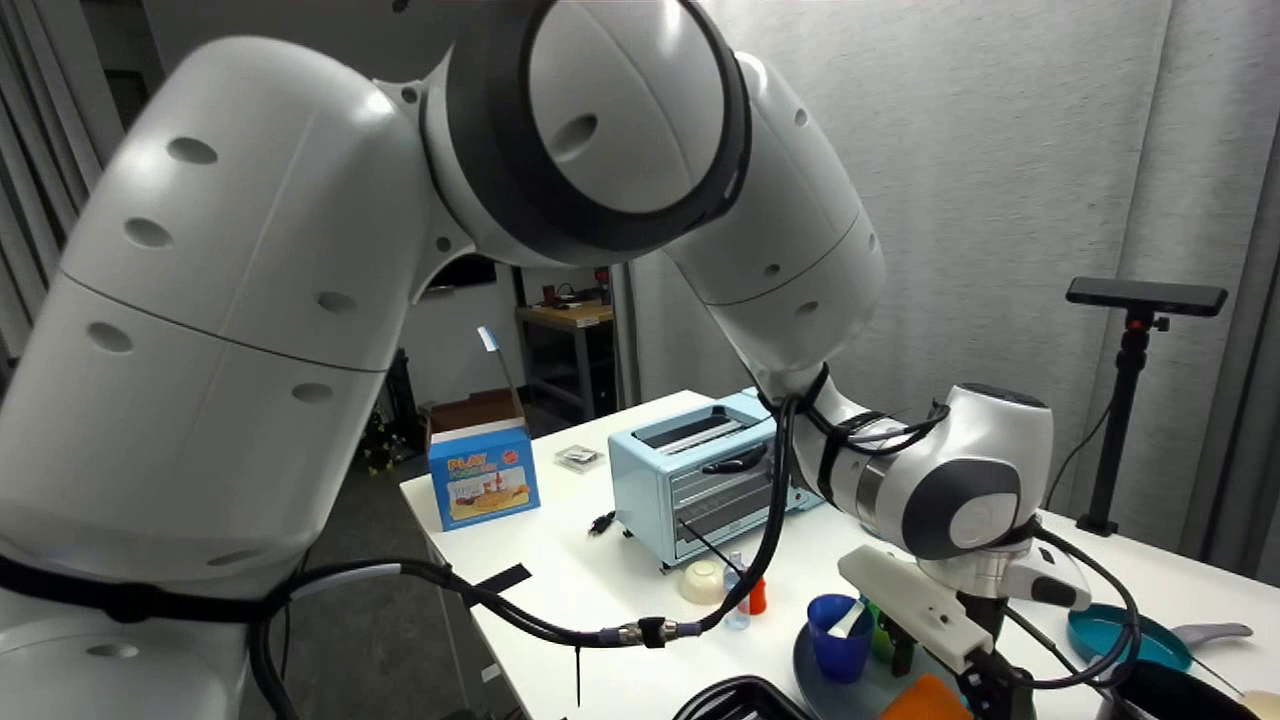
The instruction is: Move the orange cup upright on the plate
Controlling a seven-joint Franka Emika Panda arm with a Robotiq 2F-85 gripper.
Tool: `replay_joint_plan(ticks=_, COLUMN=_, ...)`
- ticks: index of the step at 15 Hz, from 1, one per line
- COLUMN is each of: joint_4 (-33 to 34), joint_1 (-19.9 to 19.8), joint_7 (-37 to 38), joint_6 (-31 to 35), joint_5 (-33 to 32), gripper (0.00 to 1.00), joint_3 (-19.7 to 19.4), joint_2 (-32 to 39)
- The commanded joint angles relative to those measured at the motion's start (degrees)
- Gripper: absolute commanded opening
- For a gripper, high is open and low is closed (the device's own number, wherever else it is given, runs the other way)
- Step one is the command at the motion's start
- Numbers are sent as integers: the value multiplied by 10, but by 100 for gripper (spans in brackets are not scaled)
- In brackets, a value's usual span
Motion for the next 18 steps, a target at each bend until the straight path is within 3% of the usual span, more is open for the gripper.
replay_joint_plan(ticks=1, joint_4=24, joint_1=-10, joint_7=-15, joint_6=-5, joint_5=15, gripper=100, joint_3=10, joint_2=25)
replay_joint_plan(ticks=3, joint_4=26, joint_1=-10, joint_7=-13, joint_6=-7, joint_5=15, gripper=100, joint_3=11, joint_2=29)
replay_joint_plan(ticks=4, joint_4=26, joint_1=-11, joint_7=-13, joint_6=-6, joint_5=16, gripper=95, joint_3=11, joint_2=30)
replay_joint_plan(ticks=5, joint_4=25, joint_1=-11, joint_7=-13, joint_6=-5, joint_5=17, gripper=72, joint_3=11, joint_2=29)
replay_joint_plan(ticks=7, joint_4=22, joint_1=-13, joint_7=-13, joint_6=-4, joint_5=18, gripper=68, joint_3=11, joint_2=25)
replay_joint_plan(ticks=9, joint_4=17, joint_1=-15, joint_7=-14, joint_6=0, joint_5=21, gripper=53, joint_3=12, joint_2=17)
replay_joint_plan(ticks=14, joint_4=-12, joint_1=-17, joint_7=-18, joint_6=46, joint_5=34, gripper=50, joint_3=17, joint_2=-14)
replay_joint_plan(ticks=18, joint_4=-50, joint_1=-5, joint_7=-14, joint_6=168, joint_5=30, gripper=50, joint_3=25, joint_2=-39)
